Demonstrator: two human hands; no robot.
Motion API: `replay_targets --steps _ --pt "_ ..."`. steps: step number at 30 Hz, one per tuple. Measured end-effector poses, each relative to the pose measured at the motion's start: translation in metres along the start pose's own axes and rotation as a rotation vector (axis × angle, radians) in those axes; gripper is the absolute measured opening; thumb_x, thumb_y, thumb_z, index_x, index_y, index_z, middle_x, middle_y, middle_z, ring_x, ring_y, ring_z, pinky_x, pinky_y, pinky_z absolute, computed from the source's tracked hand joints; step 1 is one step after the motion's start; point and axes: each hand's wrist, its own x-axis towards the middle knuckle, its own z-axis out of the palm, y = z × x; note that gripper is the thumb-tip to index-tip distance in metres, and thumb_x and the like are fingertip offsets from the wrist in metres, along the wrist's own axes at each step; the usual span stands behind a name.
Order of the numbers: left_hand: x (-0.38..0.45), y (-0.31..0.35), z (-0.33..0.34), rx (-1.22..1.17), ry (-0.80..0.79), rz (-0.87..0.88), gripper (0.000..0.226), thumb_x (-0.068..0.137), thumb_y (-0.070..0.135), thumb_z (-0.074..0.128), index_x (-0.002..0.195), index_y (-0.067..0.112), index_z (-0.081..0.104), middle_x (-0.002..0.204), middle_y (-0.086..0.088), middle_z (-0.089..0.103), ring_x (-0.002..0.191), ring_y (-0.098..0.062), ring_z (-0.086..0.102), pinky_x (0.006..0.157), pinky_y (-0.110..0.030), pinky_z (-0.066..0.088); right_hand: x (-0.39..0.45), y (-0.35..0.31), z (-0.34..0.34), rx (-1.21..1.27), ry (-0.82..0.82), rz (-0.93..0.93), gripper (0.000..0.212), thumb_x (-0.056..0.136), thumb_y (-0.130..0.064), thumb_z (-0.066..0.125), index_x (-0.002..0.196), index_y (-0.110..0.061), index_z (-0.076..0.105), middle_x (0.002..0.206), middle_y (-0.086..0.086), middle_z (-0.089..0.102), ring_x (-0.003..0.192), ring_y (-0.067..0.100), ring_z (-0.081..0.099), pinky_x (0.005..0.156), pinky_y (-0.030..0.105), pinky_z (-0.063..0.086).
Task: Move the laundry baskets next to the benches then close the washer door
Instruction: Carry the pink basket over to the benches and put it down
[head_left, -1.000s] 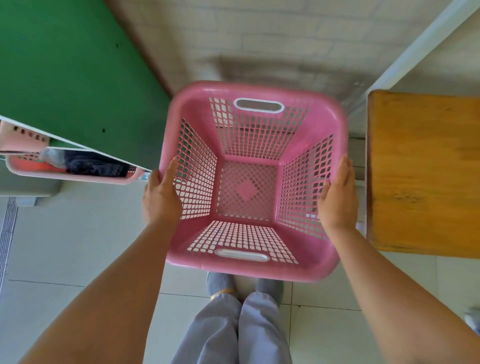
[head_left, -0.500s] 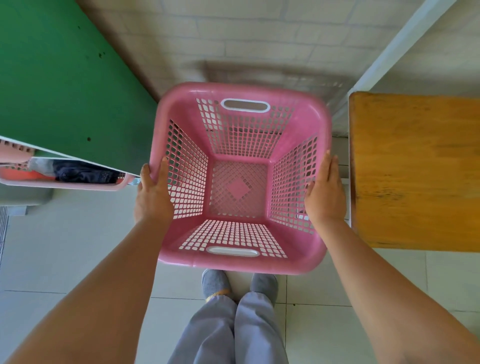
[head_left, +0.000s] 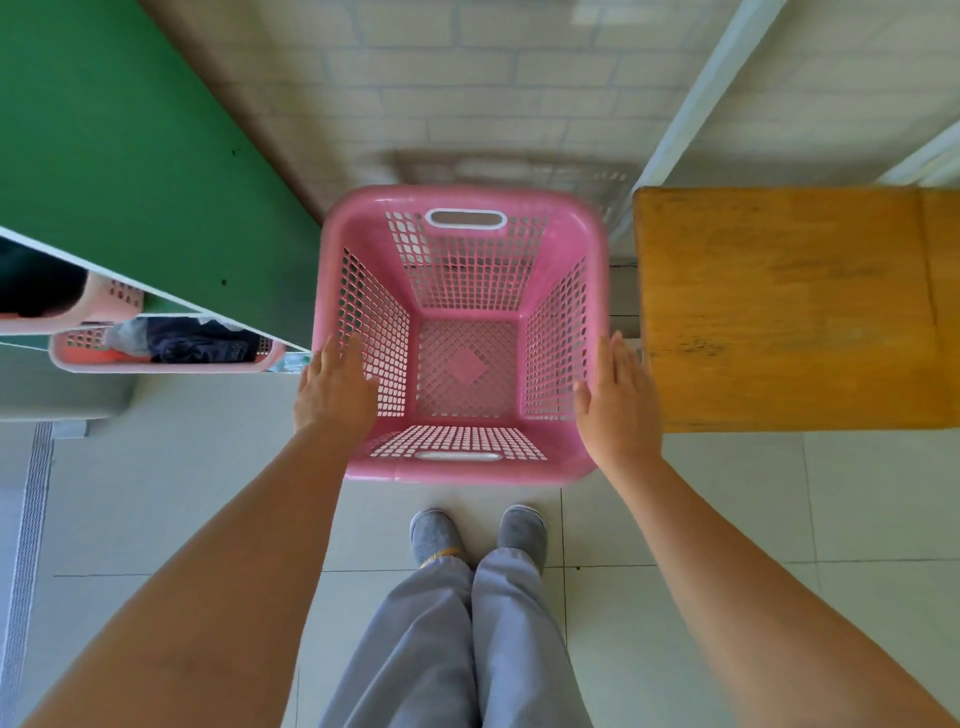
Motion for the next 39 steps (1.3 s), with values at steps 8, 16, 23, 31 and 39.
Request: replay_targets --steps 8,16,23,31,39 --pt "-0.092 0.048 -0.067 0.033 -0.015 0.157 0.051 0.097 0.033 0.047 0.144 0.016 0.035 0.151 -0.009 0.036 0.137 -0.032 0.036 0.111 -0.047 0.03 -0.112 0.017 -0.079 0.021 -0.084 0.052 0.058 0.1 -0.037 0.038 0.151 -0.015 0.022 0.157 0.013 0.026 0.143 0.032 0.028 0.114 0.047 0.028" --pt "-0.162 0.101 -0.098 0.106 -0.051 0.341 0.041 0.097 0.029 0.046 0.133 0.009 0.048 0.135 -0.016 0.052 0.124 -0.036 0.048 0.104 -0.047 0.037 -0.206 0.054 -0.136 0.103 -0.063 0.223 0.056 0.1 -0.038 0.038 0.15 -0.013 0.026 0.154 0.011 0.033 0.14 0.029 0.033 0.113 0.043 0.032" --pt "-0.209 0.186 -0.103 0.138 -0.087 0.519 0.04 0.094 0.021 0.046 0.133 0.011 0.047 0.131 -0.018 0.055 0.116 -0.038 0.054 0.097 -0.048 0.043 -0.276 0.133 -0.158 0.191 -0.053 0.371 0.056 0.102 -0.039 0.032 0.152 -0.015 0.021 0.158 0.01 0.024 0.145 0.027 0.024 0.117 0.042 0.024" --pt "-0.295 0.325 -0.055 0.16 -0.083 0.666 0.04 0.097 0.022 0.045 0.135 0.008 0.047 0.133 -0.02 0.053 0.119 -0.041 0.051 0.098 -0.049 0.041 -0.354 0.286 -0.174 0.24 -0.033 0.494 0.056 0.102 -0.041 0.028 0.152 -0.016 0.02 0.159 0.007 0.021 0.145 0.025 0.023 0.118 0.04 0.023" --pt "-0.399 0.515 -0.005 0.247 -0.154 0.85 0.049 0.102 0.035 0.035 0.146 0.014 0.035 0.152 -0.011 0.036 0.139 -0.033 0.035 0.114 -0.045 0.03 -0.429 0.448 -0.191 0.325 0.047 0.718 0.055 0.102 -0.041 0.028 0.15 -0.015 0.025 0.157 0.009 0.027 0.143 0.025 0.028 0.116 0.039 0.027"
